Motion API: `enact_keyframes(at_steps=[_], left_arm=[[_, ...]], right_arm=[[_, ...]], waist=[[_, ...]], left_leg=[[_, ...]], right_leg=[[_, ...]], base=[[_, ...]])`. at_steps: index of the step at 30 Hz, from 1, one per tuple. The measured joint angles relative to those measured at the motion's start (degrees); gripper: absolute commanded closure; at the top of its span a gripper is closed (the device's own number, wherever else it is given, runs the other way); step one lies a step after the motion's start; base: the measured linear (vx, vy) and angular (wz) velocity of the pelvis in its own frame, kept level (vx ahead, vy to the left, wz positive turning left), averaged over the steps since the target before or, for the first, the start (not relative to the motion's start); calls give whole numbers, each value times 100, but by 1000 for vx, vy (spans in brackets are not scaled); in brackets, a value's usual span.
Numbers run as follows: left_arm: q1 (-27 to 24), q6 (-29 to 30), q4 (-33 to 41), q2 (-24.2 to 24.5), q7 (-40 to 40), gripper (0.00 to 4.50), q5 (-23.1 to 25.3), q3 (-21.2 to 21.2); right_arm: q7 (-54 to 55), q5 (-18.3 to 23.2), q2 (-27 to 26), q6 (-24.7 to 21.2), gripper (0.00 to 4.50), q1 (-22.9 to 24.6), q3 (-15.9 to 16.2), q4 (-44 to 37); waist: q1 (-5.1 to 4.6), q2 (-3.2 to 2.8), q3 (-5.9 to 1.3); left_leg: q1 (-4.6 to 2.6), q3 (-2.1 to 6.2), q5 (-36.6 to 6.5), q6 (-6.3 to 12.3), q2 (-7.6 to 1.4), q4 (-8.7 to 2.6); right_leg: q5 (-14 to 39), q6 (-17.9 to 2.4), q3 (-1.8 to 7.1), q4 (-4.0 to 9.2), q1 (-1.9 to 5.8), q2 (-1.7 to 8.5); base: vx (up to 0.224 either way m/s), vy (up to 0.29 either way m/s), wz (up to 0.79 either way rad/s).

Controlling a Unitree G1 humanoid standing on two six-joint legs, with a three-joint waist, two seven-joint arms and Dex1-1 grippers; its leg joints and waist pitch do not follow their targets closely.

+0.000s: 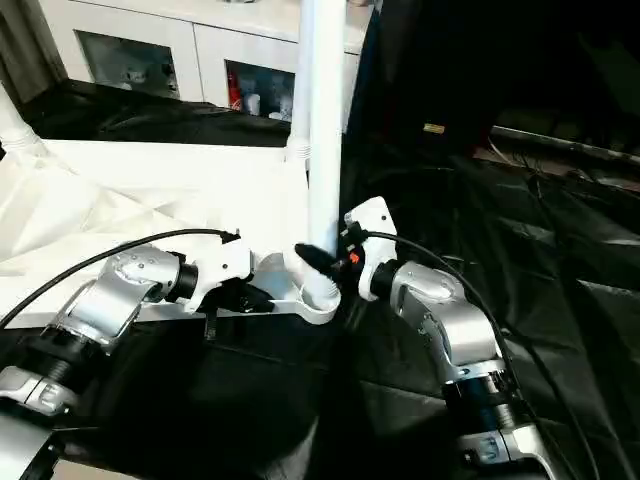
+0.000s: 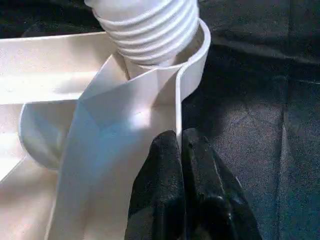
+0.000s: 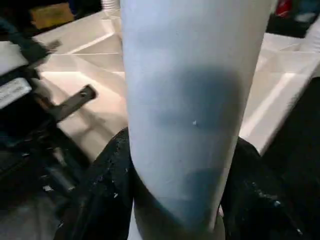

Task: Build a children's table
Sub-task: Insert table leg to table base

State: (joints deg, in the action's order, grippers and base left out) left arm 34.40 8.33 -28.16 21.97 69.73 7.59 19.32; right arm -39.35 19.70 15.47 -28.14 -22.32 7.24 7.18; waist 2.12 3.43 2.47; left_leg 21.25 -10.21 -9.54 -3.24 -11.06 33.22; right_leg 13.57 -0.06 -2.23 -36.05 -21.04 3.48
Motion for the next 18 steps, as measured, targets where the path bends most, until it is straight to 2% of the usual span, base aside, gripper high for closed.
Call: enact_keyframes(at_steps=[5,12,15,18], left_arm=[[44,10,-34,13,21,450,-4,36],[101,15,-73,19,46,450,-5,77],[104,15,-82,41,49,450,-5,76],[107,9,-82,60,53,450,-10,75]], right_arm=[[-100,-2,118,-140,263,71,20,-33],[-105,-9,56,-32,263,36,-4,121],[-108,42,-88,89,263,33,-122,297],[-108,275,-295,143,263,119,-439,481]], waist=[[-3,2,-1],[9,2,-1],[-4,2,-1],[-14,1,-1]], left_leg=[[-3,0,1,-3,-1,-4],[-4,0,2,-3,-1,-7],[-6,0,3,-5,-1,-8],[-6,0,4,-8,-1,-8]], right_leg=[[0,0,-1,0,0,-1],[0,0,0,-1,0,-1],[0,0,0,-2,0,-1],[-2,-3,0,-2,-1,-2]], base=[[0,0,0],[0,0,0],[0,0,0],[0,0,0]])
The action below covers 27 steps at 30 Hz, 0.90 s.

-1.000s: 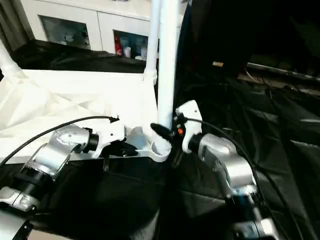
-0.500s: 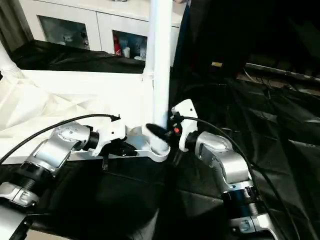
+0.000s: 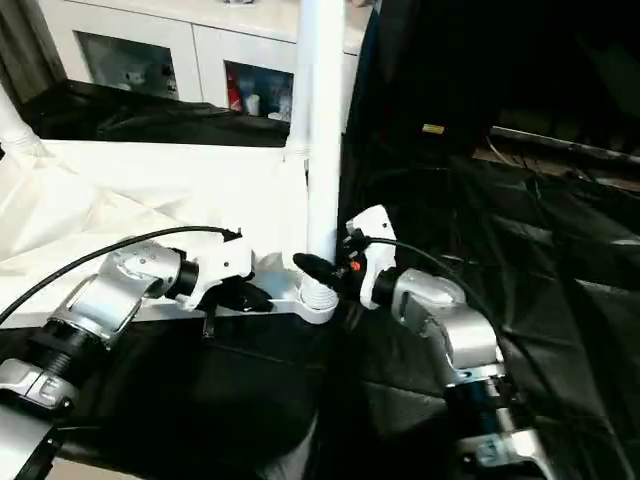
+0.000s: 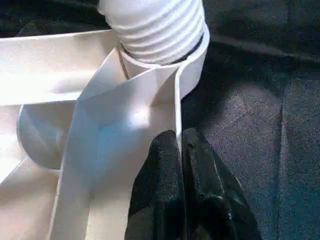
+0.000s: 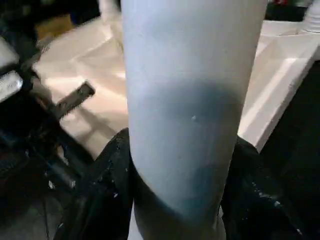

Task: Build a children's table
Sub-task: Insert table leg to table base

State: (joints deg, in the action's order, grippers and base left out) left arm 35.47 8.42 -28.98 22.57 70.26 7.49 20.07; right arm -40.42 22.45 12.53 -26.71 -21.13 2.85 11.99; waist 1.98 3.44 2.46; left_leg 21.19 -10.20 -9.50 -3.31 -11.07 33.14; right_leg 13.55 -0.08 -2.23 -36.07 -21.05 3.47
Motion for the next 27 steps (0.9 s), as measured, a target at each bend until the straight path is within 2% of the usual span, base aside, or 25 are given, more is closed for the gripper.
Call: enact_keyframes(at_steps=[3,7,13,16,20,23,27], left_arm=[[4,-15,-3,30,14,450,-36,2],[11,-40,-13,57,27,450,-50,5],[100,-115,-178,61,30,450,-51,47],[175,-149,-298,61,27,450,-51,102],[269,-223,-467,51,31,450,-50,133],[310,-262,-523,47,30,450,-50,164],[319,-282,-527,47,32,450,-51,190]], right_arm=[[-12,191,-122,120,263,109,-190,87],[-124,344,-340,605,263,369,-385,257],[-196,396,-685,1431,263,644,-566,515],[-215,382,-793,1860,263,754,-565,636],[-220,115,-868,2663,263,934,-438,753],[-224,-121,-814,2993,263,955,-307,756],[-282,-324,-650,3130,263,946,-135,678]], waist=[[0,-32,15],[7,-57,22],[9,-171,24],[8,-223,14],[13,-268,20],[18,-283,23],[32,-290,20]], left_leg=[[0,0,0,0,0,-3],[-8,1,8,-14,0,-22],[-14,7,11,-18,0,-28],[-18,12,11,-18,0,-31],[-21,14,11,-18,2,-41],[-22,14,11,-19,2,-47],[-22,14,11,-19,4,-50]], right_leg=[[0,0,0,0,-1,0],[0,-1,-2,0,-2,-2],[-6,-11,-4,0,-2,-4],[-11,-19,-9,0,-1,-4],[-18,-30,-11,0,-4,-5],[-20,-33,-12,0,-5,-5],[-19,-33,-11,1,-6,-5]], base=[[0,0,0],[0,0,0],[0,0,0],[0,0,0],[0,0,0],[0,0,0],[0,0,0]])
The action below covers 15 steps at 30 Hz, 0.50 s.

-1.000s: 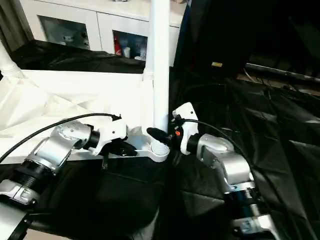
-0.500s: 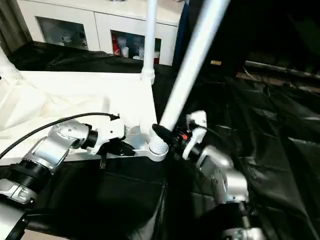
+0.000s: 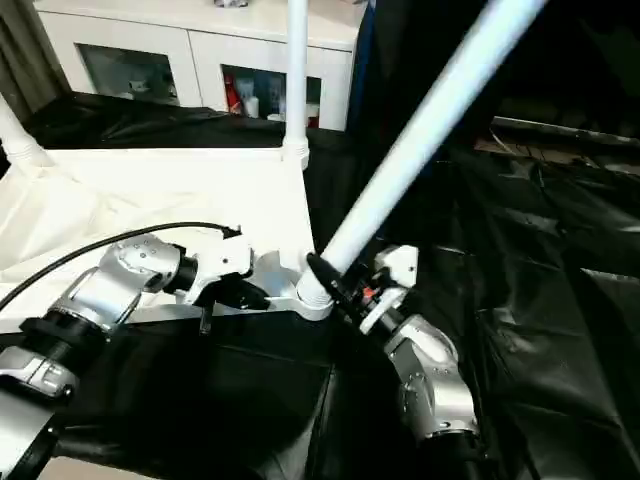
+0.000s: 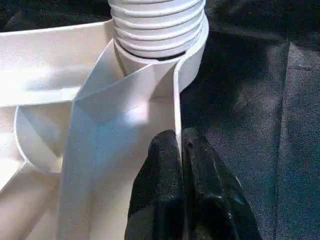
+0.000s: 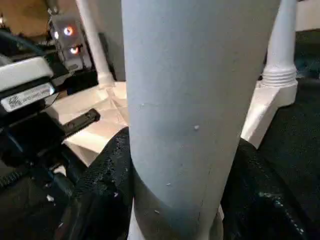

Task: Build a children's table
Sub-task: Insert table leg to table base

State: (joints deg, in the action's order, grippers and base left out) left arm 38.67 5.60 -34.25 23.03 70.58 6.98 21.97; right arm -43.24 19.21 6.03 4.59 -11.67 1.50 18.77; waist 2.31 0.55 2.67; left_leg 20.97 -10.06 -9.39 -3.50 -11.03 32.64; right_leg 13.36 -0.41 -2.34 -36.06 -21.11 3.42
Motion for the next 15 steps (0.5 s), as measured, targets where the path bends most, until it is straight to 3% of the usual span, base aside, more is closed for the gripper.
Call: enact_keyframes(at_steps=[5,15], left_arm=[[-2,-18,9,1,-14,450,-2,21],[-198,-23,303,57,-28,450,-52,-8]], right_arm=[[-210,-211,287,-40,263,-172,170,-3],[-733,-231,651,-526,263,-599,361,166]], waist=[[2,18,-4],[-26,173,-34]], left_leg=[[1,-1,0,0,1,0],[9,-5,0,0,1,-4]], right_leg=[[0,0,2,1,-1,0],[1,2,4,28,-3,0]], base=[[0,0,0],[0,0,0]])
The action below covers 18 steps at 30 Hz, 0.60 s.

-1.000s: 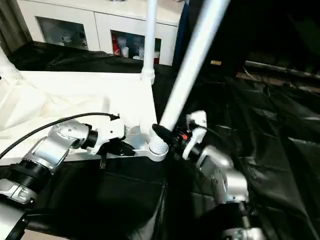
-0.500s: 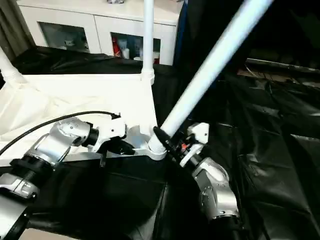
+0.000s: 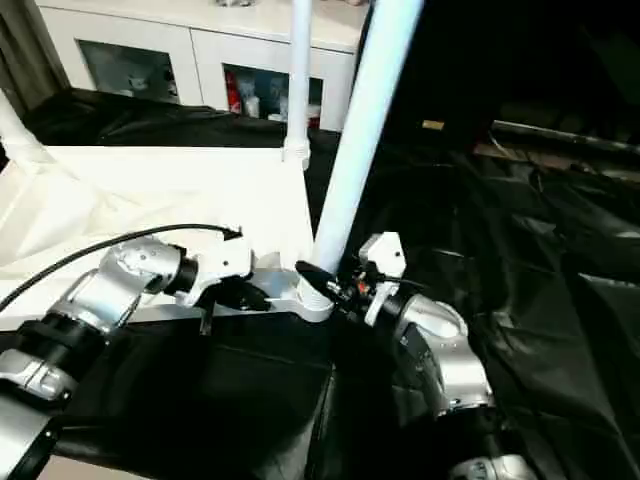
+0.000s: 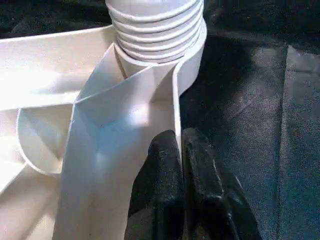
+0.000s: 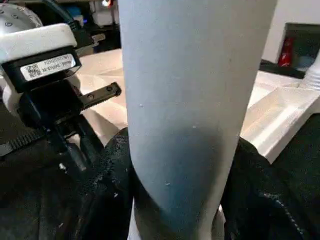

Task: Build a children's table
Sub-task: Insert table leg to table base

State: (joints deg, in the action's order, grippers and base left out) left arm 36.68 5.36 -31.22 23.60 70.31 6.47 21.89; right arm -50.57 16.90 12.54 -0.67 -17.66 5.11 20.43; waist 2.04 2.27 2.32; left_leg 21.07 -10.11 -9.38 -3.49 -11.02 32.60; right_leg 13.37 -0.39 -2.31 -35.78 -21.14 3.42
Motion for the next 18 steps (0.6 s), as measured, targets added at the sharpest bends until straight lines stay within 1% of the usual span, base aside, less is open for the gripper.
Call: enact_keyframes(at_steps=[3,8,18], left_arm=[[-36,-28,61,7,27,450,-13,-5],[-68,-79,99,58,138,450,-81,-4],[-60,-172,89,165,376,450,-119,29]], right_arm=[[-195,-8,116,-104,263,-84,80,18],[-632,5,266,-135,263,-263,134,191],[-1204,39,387,-138,263,-451,240,398]], waist=[[6,45,-11],[-7,80,-26],[-3,88,-32]], left_leg=[[4,-2,0,0,-1,-3],[9,-7,0,2,0,-22],[6,-8,0,2,-1,-26]], right_leg=[[3,4,-2,14,0,0],[3,4,-4,49,4,-2],[2,4,-5,56,9,-3]], base=[[0,0,0],[0,0,0],[0,0,0]])
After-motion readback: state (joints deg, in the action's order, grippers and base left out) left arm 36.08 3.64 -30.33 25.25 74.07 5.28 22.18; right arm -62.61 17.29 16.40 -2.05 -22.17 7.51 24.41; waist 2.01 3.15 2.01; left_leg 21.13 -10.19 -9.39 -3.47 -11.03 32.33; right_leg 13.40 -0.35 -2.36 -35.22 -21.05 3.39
